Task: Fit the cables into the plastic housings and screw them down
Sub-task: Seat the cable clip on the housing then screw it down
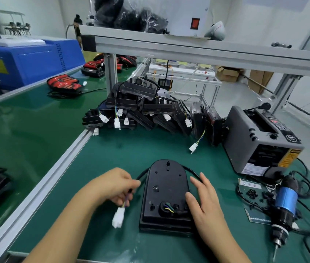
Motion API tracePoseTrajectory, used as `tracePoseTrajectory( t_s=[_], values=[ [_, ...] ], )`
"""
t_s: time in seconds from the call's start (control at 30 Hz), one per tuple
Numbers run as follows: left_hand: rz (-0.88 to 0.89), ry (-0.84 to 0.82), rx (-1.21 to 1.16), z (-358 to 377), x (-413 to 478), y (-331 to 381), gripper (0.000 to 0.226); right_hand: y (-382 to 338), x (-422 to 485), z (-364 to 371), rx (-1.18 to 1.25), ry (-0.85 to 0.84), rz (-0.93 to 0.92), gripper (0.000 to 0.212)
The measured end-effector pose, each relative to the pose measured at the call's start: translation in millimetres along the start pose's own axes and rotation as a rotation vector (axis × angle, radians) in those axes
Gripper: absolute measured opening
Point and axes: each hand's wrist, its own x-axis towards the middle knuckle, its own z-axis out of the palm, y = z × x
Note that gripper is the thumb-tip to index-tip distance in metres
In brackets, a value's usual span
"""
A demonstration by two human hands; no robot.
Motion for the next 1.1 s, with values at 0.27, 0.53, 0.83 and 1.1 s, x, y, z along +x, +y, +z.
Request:
tracePoseTrajectory(
  t_s=[0.27, 0.53, 0.83, 1.1],
  values=[
    [0.164, 0.18, 0.345, 50.2, -44.6, -22.5, 0.046, -10.9, 0.0, 2.6, 0.187, -0.094, 0.107, 0.048],
    [0.197, 0.117, -0.495, 89.6, -61.2, -17.5, 0.023, -19.5, 2.5, -0.4, 0.477, -0.028, 0.175, 0.051],
    [0.103, 0.141, -0.884, 92.5, -56.0, -22.3, 0.018, -27.6, 28.2, -3.5, 0.594, -0.164, 0.108, 0.056],
    [0.049, 0.081, -1.135, 85.6, -60.5, -13.5, 0.022, -26.2, 43.6, 1.9, 0.737, -0.212, 0.131, 0.055]
  ],
)
